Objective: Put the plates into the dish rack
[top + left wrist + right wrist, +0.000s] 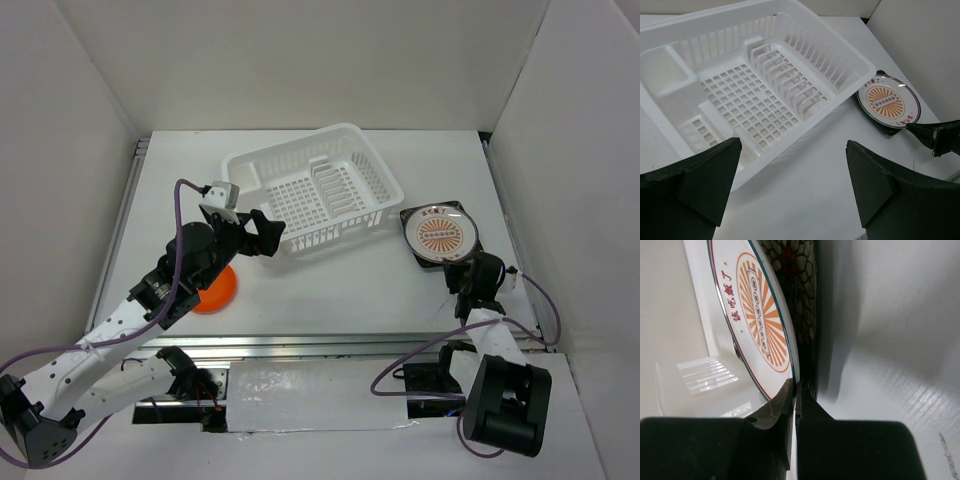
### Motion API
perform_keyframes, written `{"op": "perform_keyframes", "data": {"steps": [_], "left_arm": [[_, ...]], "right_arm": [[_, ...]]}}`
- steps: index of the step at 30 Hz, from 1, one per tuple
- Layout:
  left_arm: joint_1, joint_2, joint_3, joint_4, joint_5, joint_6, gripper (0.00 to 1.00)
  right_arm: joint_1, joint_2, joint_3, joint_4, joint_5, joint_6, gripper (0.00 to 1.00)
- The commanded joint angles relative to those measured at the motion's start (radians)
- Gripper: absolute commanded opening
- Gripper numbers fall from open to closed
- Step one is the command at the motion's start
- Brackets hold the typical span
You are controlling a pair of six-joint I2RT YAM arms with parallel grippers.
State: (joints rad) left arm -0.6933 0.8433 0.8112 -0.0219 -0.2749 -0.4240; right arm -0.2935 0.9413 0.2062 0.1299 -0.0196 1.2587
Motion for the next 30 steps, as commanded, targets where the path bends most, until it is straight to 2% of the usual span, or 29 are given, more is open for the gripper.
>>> {"op": "perform_keyframes", "data": {"steps": [1, 9, 19, 24, 30], "left_arm": [[-0.003, 0.002, 0.006, 0.062, 0.011, -0.009, 1.00], [-0.003, 0.014, 0.011, 0.065, 0.025, -0.010, 1.00], [-0.003, 0.056, 0.023, 0.082, 0.083, -0.015, 0.99], [-0.003, 0.094, 0.060, 0.076, 0.147, 0.001, 0.97], [-0.003, 0.180, 0.172, 0.063, 0.264, 0.019, 0.96]], "right_arm": [[-0.001, -0.052, 0.021, -0.024, -0.006, -0.019, 0.00], [-0.007, -0.133, 0.033, -0.023, -0.019, -0.054, 0.00], [-0.009, -0.225, 0.140, -0.102, 0.010, -0.094, 0.00], [-0.012, -0.282, 0.183, -0.124, 0.018, -0.111, 0.00], [-0.012, -0.397, 0.301, -0.260, 0.058, -0.174, 0.00]]}}
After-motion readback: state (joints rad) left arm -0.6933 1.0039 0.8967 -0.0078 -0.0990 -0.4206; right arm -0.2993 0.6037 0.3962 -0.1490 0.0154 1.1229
